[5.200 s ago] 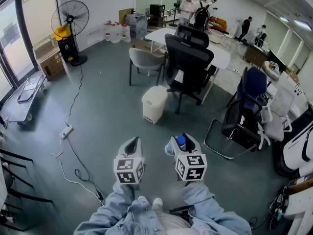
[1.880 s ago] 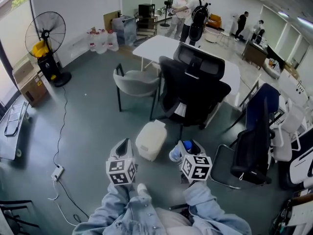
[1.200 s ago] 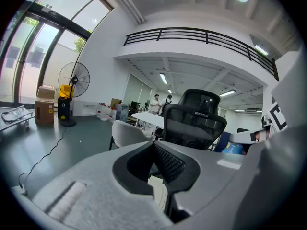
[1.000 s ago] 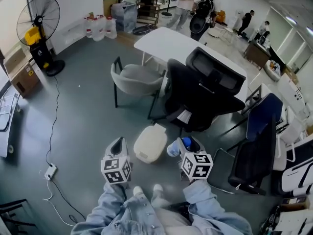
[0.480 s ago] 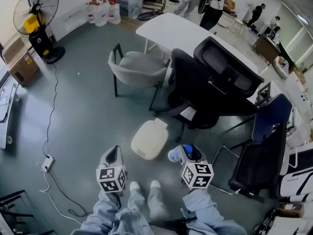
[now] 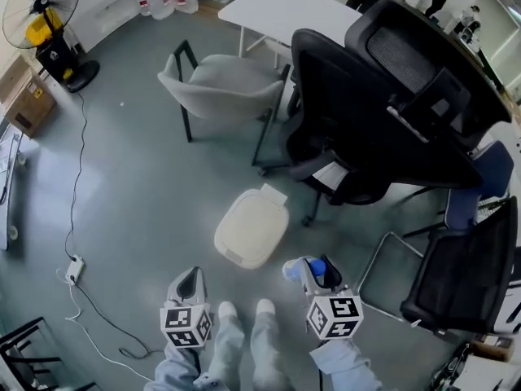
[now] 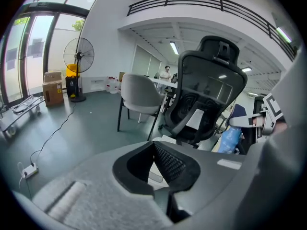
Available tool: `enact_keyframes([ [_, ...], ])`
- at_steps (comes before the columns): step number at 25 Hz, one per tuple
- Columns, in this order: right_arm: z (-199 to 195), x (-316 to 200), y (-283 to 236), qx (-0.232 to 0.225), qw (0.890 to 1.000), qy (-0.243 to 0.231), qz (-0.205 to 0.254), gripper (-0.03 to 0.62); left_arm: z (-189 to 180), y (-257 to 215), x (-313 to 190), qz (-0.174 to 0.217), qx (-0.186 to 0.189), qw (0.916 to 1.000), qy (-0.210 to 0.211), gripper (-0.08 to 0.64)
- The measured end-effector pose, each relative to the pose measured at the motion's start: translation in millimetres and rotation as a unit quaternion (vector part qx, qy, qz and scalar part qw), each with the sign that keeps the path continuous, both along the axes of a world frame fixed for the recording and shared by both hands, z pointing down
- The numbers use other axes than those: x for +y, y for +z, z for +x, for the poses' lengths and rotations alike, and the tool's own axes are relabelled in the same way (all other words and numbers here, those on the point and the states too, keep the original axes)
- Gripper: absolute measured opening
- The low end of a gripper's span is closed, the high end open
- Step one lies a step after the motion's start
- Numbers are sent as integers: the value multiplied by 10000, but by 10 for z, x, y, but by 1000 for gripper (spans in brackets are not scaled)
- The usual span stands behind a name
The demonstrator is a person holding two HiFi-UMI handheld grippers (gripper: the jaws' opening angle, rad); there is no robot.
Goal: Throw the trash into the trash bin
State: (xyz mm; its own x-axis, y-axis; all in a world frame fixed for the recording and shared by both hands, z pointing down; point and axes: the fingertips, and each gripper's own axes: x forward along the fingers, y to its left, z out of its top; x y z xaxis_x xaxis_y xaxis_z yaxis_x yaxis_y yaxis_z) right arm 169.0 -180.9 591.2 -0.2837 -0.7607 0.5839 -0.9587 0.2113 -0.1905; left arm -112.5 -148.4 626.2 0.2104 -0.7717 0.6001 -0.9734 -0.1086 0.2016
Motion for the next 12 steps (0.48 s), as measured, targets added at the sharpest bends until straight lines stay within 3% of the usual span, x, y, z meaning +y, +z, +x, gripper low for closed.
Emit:
enact_keyframes([
  [7, 118, 157, 931, -7, 9994, 99, -334, 199, 115, 1048, 109, -257, 27, 9996, -96, 9],
  [12, 172, 183, 1280, -26, 9984, 207, -522, 199, 236, 1411, 96, -394, 37, 9992, 41, 9],
])
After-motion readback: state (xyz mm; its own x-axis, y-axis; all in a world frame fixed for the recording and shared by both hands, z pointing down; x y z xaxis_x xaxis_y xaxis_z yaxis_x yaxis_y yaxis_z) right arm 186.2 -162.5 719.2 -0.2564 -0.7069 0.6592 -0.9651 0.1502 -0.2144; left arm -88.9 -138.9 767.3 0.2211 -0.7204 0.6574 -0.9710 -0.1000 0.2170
